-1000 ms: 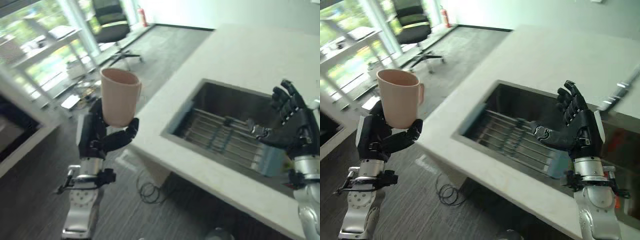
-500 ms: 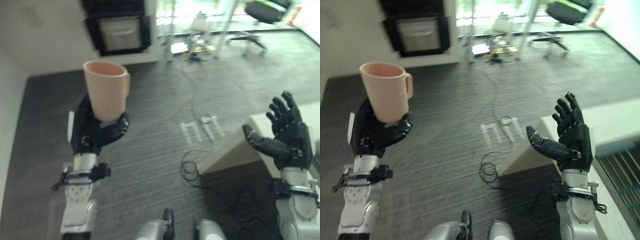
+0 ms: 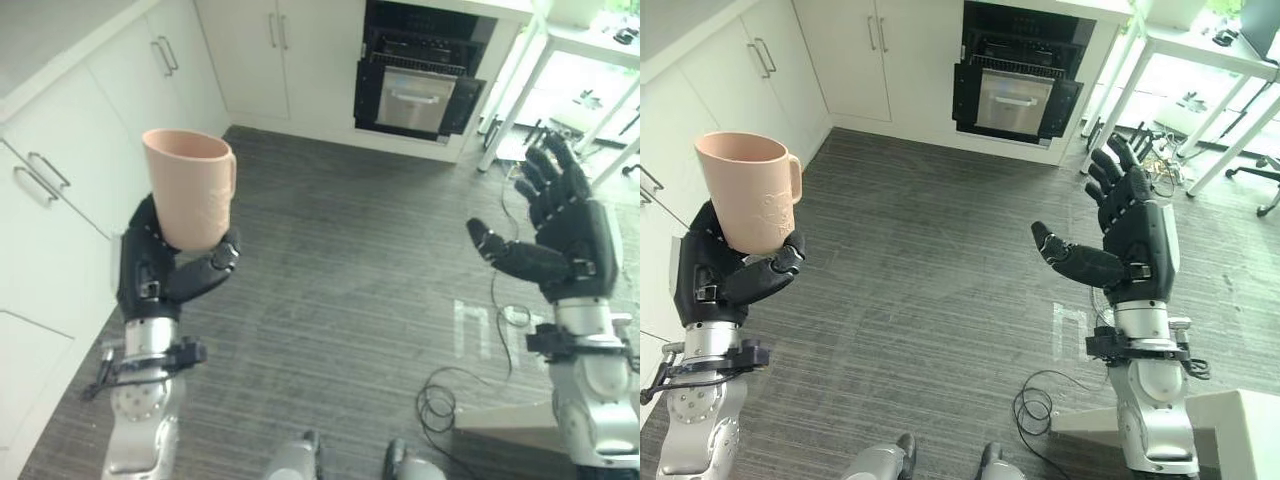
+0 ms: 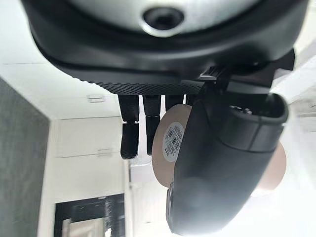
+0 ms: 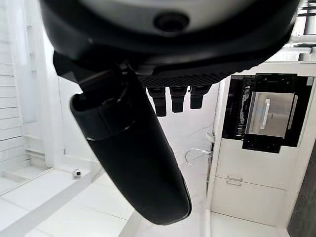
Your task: Place the dishes in the dishwasher.
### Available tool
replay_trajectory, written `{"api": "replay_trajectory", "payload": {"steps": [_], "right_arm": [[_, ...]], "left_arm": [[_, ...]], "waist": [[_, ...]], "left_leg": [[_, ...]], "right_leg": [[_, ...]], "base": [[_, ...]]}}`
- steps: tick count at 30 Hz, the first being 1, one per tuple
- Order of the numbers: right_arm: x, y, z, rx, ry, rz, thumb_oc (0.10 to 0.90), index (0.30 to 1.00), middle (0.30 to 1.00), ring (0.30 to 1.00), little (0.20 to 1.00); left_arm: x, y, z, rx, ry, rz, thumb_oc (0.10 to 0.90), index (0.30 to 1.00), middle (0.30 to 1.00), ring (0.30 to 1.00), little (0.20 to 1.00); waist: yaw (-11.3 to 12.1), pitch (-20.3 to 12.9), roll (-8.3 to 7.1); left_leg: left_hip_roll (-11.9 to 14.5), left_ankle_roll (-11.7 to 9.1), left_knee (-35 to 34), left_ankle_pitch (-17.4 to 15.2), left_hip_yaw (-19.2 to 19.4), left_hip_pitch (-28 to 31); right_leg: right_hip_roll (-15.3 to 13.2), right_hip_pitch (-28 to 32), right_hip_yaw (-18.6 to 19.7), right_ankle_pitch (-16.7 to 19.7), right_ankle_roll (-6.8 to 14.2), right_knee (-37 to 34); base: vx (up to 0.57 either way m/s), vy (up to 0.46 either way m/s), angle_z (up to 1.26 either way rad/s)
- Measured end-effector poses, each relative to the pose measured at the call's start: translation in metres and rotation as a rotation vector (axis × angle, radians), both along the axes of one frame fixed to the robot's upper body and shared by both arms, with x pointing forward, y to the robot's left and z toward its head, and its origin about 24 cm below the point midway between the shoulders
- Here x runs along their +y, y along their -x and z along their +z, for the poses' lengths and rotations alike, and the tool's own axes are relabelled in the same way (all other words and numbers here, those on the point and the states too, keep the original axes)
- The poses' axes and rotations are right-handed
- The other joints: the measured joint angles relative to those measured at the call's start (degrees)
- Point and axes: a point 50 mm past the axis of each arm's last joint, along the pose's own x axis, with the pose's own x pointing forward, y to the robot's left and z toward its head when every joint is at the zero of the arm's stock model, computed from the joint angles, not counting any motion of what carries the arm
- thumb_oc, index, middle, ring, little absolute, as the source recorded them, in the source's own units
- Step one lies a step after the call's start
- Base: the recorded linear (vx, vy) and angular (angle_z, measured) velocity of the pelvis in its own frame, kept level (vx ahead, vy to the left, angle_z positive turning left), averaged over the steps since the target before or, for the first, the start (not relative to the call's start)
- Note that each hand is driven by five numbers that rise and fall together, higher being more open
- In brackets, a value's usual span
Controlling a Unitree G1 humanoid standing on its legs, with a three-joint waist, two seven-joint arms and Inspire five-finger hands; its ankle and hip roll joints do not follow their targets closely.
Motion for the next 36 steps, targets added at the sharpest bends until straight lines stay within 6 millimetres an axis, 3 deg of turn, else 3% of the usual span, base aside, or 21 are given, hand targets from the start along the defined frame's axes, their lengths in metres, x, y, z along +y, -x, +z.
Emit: {"api": "replay_trajectory", "payload": {"steps": [10,12,13,19,23,26,27,28,29,30,31,32,34,36], "right_arm": [[-0.004,0.005,-0.011,0.057,-0.013,-0.037,0.8,0.9,0.9,0.9,0.9],[-0.005,0.007,-0.014,0.071,-0.013,-0.043,0.8,0.9,0.9,0.9,0.9],[-0.009,0.011,-0.018,0.097,-0.005,-0.06,0.8,0.9,0.9,0.9,0.9],[-0.006,0.009,-0.019,0.119,0.079,0.029,0.8,0.9,0.9,0.9,0.9],[-0.007,0.013,-0.023,0.141,0.084,0.031,0.8,0.9,0.9,0.9,0.9],[-0.007,0.016,-0.028,0.172,0.101,0.052,0.8,0.9,0.9,0.9,0.9],[-0.006,0.016,-0.034,0.184,0.077,0.05,0.8,0.9,0.9,0.9,0.9],[-0.004,0.018,-0.042,0.209,0.051,0.047,0.8,0.9,0.9,0.9,0.9],[-0.003,0.019,-0.045,0.219,0.044,0.049,0.8,0.9,0.9,0.9,0.9],[-0.003,0.018,-0.047,0.227,0.044,0.054,0.8,0.9,0.9,0.9,0.9],[-0.002,0.015,-0.043,0.213,0.051,0.063,0.8,0.9,0.9,0.9,0.9],[-0.002,0.015,-0.043,0.214,0.061,0.079,0.8,0.9,0.9,0.9,0.9],[-0.004,0.022,-0.048,0.249,0.083,0.09,0.8,0.9,0.9,0.9,0.9],[-0.01,0.024,-0.046,0.281,0.153,0.099,0.8,0.9,0.9,0.9,0.9]], "left_arm": [[0.002,0.0,0.002,-0.004,-0.005,0.006,0.4,0.3,0.3,0.3,0.3],[0.002,0.0,0.001,-0.003,-0.005,0.005,0.4,0.3,0.3,0.3,0.3],[0.001,0.0,0.001,-0.003,-0.005,0.001,0.4,0.3,0.3,0.3,0.3],[-0.032,-0.007,-0.015,0.053,0.039,-0.113,0.4,0.3,0.3,0.3,0.3],[-0.029,-0.004,-0.023,0.076,0.088,-0.111,0.4,0.3,0.3,0.3,0.3],[-0.018,0.007,-0.03,0.099,0.112,-0.07,0.4,0.3,0.3,0.3,0.3],[-0.016,0.006,-0.033,0.107,0.125,-0.067,0.4,0.3,0.3,0.3,0.3],[-0.017,0.01,-0.04,0.135,0.139,-0.067,0.4,0.3,0.3,0.3,0.3],[-0.017,0.013,-0.044,0.152,0.145,-0.066,0.4,0.3,0.3,0.3,0.3],[-0.019,0.015,-0.048,0.167,0.151,-0.069,0.4,0.3,0.3,0.3,0.3],[-0.021,0.014,-0.048,0.156,0.163,-0.069,0.4,0.3,0.3,0.3,0.3],[-0.021,0.014,-0.048,0.158,0.166,-0.067,0.4,0.3,0.3,0.3,0.3],[-0.02,0.014,-0.049,0.16,0.168,-0.061,0.4,0.3,0.3,0.3,0.3],[-0.016,0.015,-0.047,0.148,0.169,-0.04,0.4,0.3,0.3,0.3,0.3]], "waist": [[-3.78,-0.32,0.74],[-4.62,-0.61,1.22],[-7.08,-1.43,2.64],[-7.69,-1.48,2.55],[-7.43,-1.49,2.47],[-6.63,-1.44,0.25],[-6.16,-0.14,-1.73],[-5.44,0.42,-2.38],[-5.58,0.55,-2.18],[-5.67,1.17,-0.35],[-5.42,2.43,3.38],[-5.42,3.68,5.57],[-4.59,4.11,6.21],[-3.85,3.96,6.36]], "left_leg": [[1.1,-0.45,-0.07,0.28,1.43,0.4],[1.17,-0.46,-0.14,0.28,1.87,0.41],[1.7,-0.61,0.09,0.32,3.32,0.44],[2.57,-1.35,-0.67,0.68,3.72,1.55],[4.07,-3.9,-2.91,1.01,3.19,4.02],[3.16,-4.89,-3.29,3.2,4.59,5.76],[3.59,-7.1,8.89,4.63,3.3,-0.29],[4.28,-7.84,15.66,4.41,1.93,-5.8],[4.17,-7.41,13.14,3.54,1.94,-7.26],[5.86,-7.36,6.69,3.53,2.75,-10.18],[9.0,-7.31,2.14,3.89,2.6,-12.09],[10.99,-8.53,0.94,4.81,0.55,-15.04],[11.04,-8.62,1.21,5.41,-1.15,-18.76],[11.15,-7.84,1.91,5.48,-1.04,-18.23]], "right_leg": [[1.11,-1.27,1.16,0.05,-0.52,0.61],[1.26,-1.66,1.78,0.11,-0.6,0.71],[1.82,-2.82,3.49,0.46,-1.03,1.32],[3.31,-1.54,4.5,0.62,-1.18,1.65],[4.8,-1.21,4.37,-2.29,-2.82,4.69],[4.64,-4.69,6.37,-7.41,-4.59,11.89],[4.37,-4.35,7.49,-8.65,-5.99,13.2],[4.67,-3.39,8.6,-8.71,-6.56,12.44],[5.27,-2.71,8.77,-8.74,-6.7,11.59],[7.59,-1.62,8.8,-8.69,-6.64,10.49],[10.78,-0.13,8.74,-8.74,-7.68,9.9],[12.92,1.34,8.81,-9.69,-8.79,10.41],[12.93,2.6,10.29,-11.3,-9.48,11.3],[11.04,5.38,12.35,-11.91,-7.81,9.52]], "base": [[-0.05,-0.006,-0.09],[-0.04,0.03,-0.15],[-0.01,0.017,-0.18],[0.03,-0.028,-0.06],[0.17,-0.208,-0.01],[0.19,-0.116,-0.13],[0.37,0.086,-0.09],[0.39,0.189,-0.05],[0.4,0.236,-0.06],[0.45,0.274,-0.09],[0.44,0.257,-0.2],[0.44,0.272,-0.32],[0.31,0.243,-0.47],[0.28,0.227,-0.78]]}}
